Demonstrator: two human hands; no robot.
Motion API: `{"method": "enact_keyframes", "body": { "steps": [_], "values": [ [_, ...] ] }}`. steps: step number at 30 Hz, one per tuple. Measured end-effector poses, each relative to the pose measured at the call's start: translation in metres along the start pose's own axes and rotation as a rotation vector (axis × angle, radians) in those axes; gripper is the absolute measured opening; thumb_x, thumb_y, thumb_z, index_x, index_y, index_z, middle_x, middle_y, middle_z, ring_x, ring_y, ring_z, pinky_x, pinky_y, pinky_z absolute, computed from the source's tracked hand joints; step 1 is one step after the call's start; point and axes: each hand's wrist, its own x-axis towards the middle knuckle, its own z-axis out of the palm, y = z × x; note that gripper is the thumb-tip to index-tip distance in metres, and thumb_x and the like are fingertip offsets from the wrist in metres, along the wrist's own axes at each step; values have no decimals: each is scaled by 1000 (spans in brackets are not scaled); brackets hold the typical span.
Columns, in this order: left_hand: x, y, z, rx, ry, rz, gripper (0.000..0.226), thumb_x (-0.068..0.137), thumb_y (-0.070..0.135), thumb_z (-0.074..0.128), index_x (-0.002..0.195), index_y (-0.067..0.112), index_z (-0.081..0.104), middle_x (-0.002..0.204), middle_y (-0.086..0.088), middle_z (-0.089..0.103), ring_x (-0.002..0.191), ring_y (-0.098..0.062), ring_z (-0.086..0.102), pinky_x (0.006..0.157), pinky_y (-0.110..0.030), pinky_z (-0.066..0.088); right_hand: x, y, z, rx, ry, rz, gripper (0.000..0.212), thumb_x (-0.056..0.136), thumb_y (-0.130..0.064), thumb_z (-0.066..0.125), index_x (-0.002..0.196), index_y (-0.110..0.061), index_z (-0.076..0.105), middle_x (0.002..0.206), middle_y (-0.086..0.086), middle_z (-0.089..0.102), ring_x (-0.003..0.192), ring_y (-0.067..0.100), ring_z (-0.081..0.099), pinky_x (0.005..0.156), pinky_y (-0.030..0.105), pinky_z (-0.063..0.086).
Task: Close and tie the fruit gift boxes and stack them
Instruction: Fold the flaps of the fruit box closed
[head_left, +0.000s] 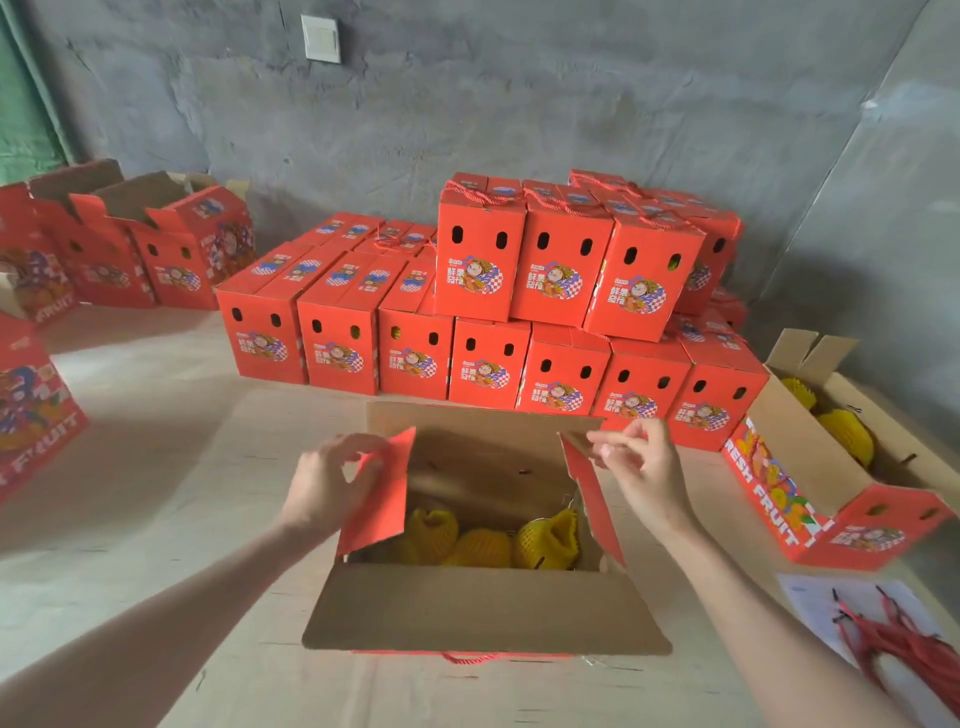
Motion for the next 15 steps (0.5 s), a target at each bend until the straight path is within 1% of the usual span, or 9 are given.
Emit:
{"method": "enact_keyframes", "body": {
  "steps": [2,4,6,8,10,11,12,14,15],
  "values": [
    [0,-2,9,80,-108,100,14,78,-2,71,88,6,77,99,-7,73,98,-22,63,89,-22,41,-11,15,5,-87,-177,7,14,88,4,59,97,-6,55,117,-2,64,116,14,58,88,7,42],
    [3,-4,11,132,-197,117,13,76,-3,74,87,2,77,101,-11,72,102,-25,62,94,-25,37,-19,32,8,-269,-363,-64,17,89,-3,62,104,-10,67,130,-10,54,133,3,37,101,3,26],
    [5,-4,12,156,-236,100,11,77,-2,73,87,1,76,103,-13,71,104,-27,61,96,-24,36,-18,37,10,-361,-382,-147,21,89,-6,64,109,-9,71,133,-8,51,135,3,30,105,4,19],
    [5,-3,15,174,-227,109,9,78,-2,72,87,1,76,104,-14,69,103,-30,59,97,-29,39,-15,35,14,-462,-325,-240,18,85,-5,69,102,-6,75,127,5,60,128,20,42,106,20,30],
    [4,-1,17,173,-131,76,14,78,0,72,92,0,72,110,-15,59,102,-34,56,94,-36,42,-17,31,18,-571,-247,-354,12,77,-2,76,89,-5,78,105,15,68,105,33,54,91,39,42],
    [3,1,17,167,-72,30,28,77,3,73,105,1,67,115,-14,51,103,-34,54,93,-37,43,-19,29,19,-584,-212,-396,10,75,-1,77,84,-5,78,94,14,67,94,32,55,82,41,45],
    [3,3,18,156,-11,-16,51,74,5,76,121,3,57,122,-15,44,105,-34,52,94,-40,43,-21,29,19,-566,-186,-429,7,74,0,78,80,-3,76,85,10,65,86,28,55,75,40,46],
    [6,5,19,115,56,-90,101,67,6,82,147,8,21,141,-19,27,122,-36,40,105,-48,36,-25,30,19,-478,-127,-416,7,76,1,76,77,-3,70,78,3,63,79,20,56,70,37,49],
    [7,7,19,90,53,-120,115,67,6,82,151,12,3,149,-18,19,133,-36,29,111,-49,27,-27,30,18,-423,-100,-352,12,78,-1,75,83,-5,64,80,0,62,79,15,57,71,35,49]
  ]
}}
